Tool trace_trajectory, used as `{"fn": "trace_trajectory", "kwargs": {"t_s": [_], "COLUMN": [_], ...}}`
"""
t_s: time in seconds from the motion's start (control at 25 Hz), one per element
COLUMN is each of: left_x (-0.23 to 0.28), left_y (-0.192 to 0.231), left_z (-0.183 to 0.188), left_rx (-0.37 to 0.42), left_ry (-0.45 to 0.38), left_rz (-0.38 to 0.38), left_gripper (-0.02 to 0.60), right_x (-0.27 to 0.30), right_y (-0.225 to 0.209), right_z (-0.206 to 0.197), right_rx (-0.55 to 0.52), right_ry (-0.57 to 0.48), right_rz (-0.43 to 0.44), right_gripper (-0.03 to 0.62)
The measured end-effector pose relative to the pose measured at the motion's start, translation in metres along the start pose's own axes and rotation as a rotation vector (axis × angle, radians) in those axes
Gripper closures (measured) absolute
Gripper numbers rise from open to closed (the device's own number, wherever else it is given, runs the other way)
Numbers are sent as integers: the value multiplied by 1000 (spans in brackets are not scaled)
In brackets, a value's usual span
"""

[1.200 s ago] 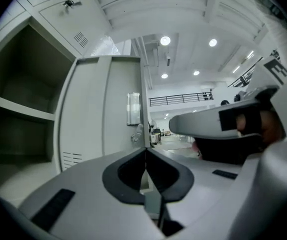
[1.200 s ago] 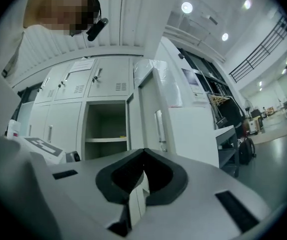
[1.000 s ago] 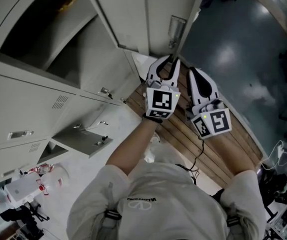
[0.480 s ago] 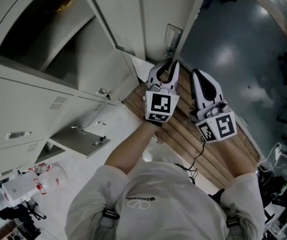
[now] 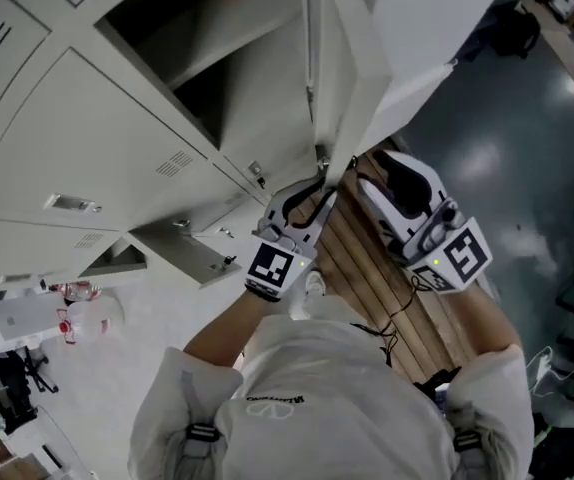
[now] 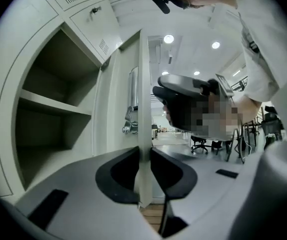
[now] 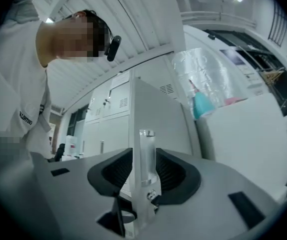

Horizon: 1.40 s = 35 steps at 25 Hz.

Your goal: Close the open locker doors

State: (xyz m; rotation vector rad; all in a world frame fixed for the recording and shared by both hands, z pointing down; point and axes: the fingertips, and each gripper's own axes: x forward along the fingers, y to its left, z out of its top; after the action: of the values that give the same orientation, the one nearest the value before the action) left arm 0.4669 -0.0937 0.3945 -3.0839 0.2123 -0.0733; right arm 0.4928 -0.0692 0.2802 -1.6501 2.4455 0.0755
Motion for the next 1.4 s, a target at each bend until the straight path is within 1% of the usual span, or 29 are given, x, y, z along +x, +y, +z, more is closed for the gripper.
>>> {"fn": "trace_trajectory", "kwargs": {"t_s": [0.08, 0.12, 0.24, 0.36, 0.4, 0.44, 0.48, 0.52, 0.56, 0.64, 0.72, 0.8, 1.0, 1.04, 1.08, 1.2, 1.4], "left_x": [-17, -24, -43, -57, -61, -65, -69, -75, -81, -96, -107, -112, -110, -107, -103, -91, -79], "left_y": [16, 22, 39, 56, 61, 68, 75, 84, 92, 104, 108, 109, 135, 142, 149, 170, 201], "left_z": [-4, -6, -8, -10, -11, -11, -11, -12, -13, -12, -8, -6, 1, 3, 4, 2, -7], "left_rx": [15, 21, 26, 31, 28, 22, 16, 12, 8, 6, 32, 59, 44, 46, 52, 69, 73], "left_ry": [6, 12, 32, 39, 41, 45, 53, 68, 85, 105, 108, 111, 85, 81, 78, 86, 99], "left_rz": [38, 55, 96, 141, 161, 186, 219, 262, 309, 390, 433, 455, 532, 546, 557, 591, 653], "left_gripper": [518, 520, 520, 520, 520, 520, 520, 530, 577, 577, 577, 577, 577, 577, 577, 577, 577], "right_x": [30, 43, 72, 94, 101, 107, 113, 119, 124, 135, 150, 166, 202, 208, 213, 227, 244], "right_y": [18, 25, 39, 47, 50, 52, 53, 55, 56, 59, 61, 62, 59, 57, 55, 52, 47], "right_z": [-6, -10, -17, -19, -20, -21, -22, -23, -24, -27, -30, -33, -38, -39, -40, -41, -44], "right_rx": [-12, -17, -15, -15, -16, -15, -12, -12, -12, -13, -13, -11, 10, 15, 16, 13, 7], "right_ry": [18, 28, 40, 36, 37, 37, 38, 39, 41, 45, 52, 53, 43, 40, 37, 29, 21], "right_rz": [88, 118, 167, 201, 216, 232, 248, 262, 273, 293, 312, 329, 348, 347, 346, 340, 336], "right_gripper": [416, 408, 395, 415, 446, 468, 471, 474, 476, 477, 479, 484, 500, 525, 533, 537, 546]}}
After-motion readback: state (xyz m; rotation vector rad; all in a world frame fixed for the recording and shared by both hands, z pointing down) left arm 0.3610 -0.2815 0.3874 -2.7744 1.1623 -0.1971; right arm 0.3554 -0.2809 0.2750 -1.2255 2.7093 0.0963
